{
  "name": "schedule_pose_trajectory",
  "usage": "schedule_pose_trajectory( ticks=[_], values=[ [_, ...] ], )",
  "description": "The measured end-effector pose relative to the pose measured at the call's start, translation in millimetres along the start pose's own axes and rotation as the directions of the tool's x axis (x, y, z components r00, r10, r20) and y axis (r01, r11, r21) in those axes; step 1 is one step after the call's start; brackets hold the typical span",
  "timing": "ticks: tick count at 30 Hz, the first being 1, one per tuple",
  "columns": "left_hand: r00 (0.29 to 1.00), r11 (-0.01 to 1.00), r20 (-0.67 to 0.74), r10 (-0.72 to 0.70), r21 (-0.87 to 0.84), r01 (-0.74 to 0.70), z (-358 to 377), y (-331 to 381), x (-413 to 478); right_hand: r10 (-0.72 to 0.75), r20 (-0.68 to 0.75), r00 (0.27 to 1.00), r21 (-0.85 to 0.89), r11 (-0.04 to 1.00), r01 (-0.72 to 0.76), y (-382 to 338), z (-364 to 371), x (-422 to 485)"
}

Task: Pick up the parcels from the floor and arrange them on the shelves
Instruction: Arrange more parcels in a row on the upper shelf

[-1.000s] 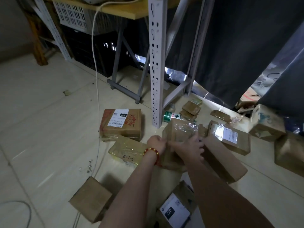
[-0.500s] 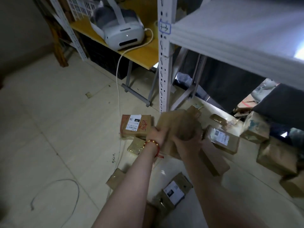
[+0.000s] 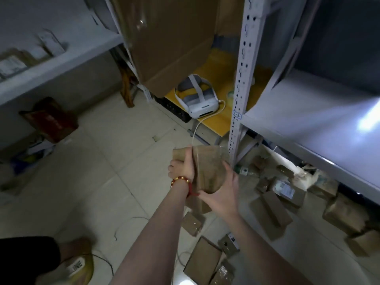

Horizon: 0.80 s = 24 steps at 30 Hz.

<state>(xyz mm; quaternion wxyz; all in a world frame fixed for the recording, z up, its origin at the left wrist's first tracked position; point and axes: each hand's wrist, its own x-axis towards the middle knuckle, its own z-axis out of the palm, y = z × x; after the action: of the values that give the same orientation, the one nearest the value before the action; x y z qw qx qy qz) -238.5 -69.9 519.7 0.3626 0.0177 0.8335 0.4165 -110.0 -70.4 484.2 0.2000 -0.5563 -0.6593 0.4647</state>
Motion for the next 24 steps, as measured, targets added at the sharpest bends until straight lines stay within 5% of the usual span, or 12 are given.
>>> schedule_pose_trajectory(
  ticks=[6,12,18,24],
  values=[
    [0.993,0.984,-0.106,0.058,-0.162,-0.075,-101.0,79.5,-55.3,-0.234,0.054,0.971,0.001,0.972,0.235,-115.2,-30.1,-46.1],
    [0.991,0.907,0.136,-0.002,-0.418,0.059,-181.4,116.8,-87.7,-0.527,0.125,0.841,-0.161,0.826,0.541,-186.6,-85.2,-78.7],
    [0.954,0.9,0.3,0.009,-0.418,0.124,-210.6,130.0,-148.5,-0.462,0.243,0.853,-0.279,0.809,0.518,-225.1,-140.1,-97.9],
    [0.942,0.856,0.313,0.122,-0.514,0.06,-198.9,142.5,-202.3,-0.486,0.231,0.843,-0.16,0.835,0.526,-247.7,-202.2,-121.2]
  ],
)
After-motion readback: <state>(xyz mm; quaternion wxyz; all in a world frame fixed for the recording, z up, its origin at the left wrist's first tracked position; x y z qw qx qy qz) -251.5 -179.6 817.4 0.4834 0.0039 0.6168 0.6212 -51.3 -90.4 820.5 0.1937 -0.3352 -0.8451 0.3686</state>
